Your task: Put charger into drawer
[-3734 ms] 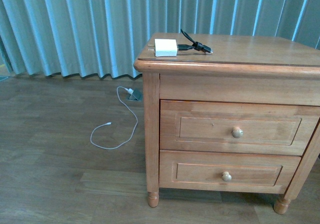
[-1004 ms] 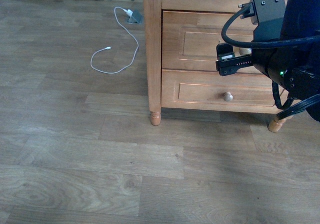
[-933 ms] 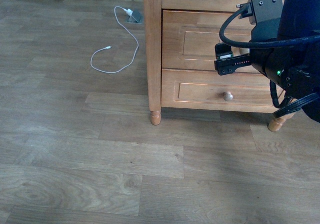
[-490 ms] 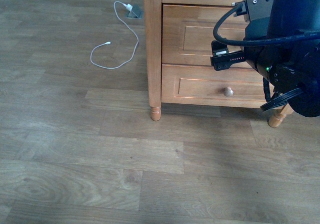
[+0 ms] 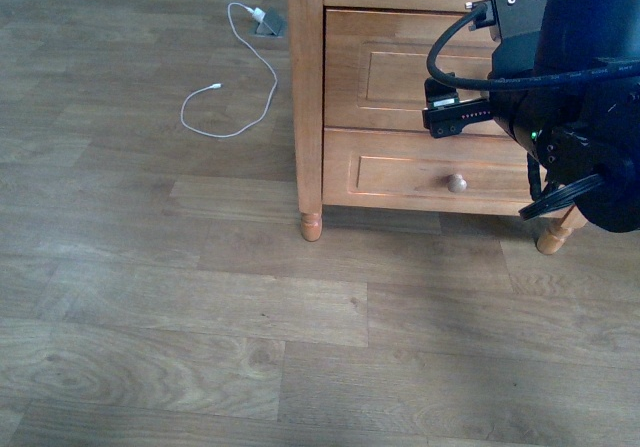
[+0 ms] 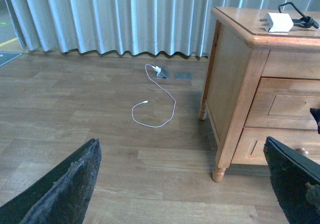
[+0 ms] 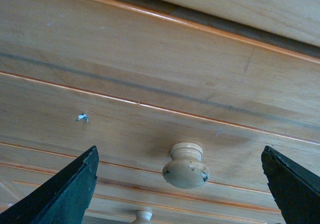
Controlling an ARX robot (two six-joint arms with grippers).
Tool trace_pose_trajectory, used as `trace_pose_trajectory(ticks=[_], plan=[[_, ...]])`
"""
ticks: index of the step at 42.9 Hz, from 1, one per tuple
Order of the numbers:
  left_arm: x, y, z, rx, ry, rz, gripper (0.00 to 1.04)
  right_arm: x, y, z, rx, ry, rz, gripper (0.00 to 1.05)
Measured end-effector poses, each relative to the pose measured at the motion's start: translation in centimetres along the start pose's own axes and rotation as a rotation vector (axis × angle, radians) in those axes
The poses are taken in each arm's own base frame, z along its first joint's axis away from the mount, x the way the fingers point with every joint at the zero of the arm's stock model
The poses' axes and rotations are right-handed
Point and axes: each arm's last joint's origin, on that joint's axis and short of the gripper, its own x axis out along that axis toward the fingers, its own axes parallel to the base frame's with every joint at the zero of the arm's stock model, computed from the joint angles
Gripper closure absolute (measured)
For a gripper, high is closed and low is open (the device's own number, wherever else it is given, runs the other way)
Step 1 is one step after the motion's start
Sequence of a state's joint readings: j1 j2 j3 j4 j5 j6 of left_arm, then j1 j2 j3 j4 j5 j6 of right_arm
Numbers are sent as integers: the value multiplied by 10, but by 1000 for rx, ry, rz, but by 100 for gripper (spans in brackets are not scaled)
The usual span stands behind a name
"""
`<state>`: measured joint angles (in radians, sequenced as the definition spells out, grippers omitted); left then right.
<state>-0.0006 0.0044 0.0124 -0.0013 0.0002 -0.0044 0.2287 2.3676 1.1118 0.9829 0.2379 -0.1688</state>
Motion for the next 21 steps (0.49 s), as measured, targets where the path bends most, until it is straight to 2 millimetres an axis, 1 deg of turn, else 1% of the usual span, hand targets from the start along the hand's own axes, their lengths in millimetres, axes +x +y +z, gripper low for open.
trace_pose_trajectory(ticks=[12, 21], plan=[[0, 0, 0, 0, 0, 0, 6, 5, 0, -5, -5, 14, -7, 8], [0, 0, 0, 0, 0, 0, 6, 6, -1, -4, -4, 14, -15, 8]])
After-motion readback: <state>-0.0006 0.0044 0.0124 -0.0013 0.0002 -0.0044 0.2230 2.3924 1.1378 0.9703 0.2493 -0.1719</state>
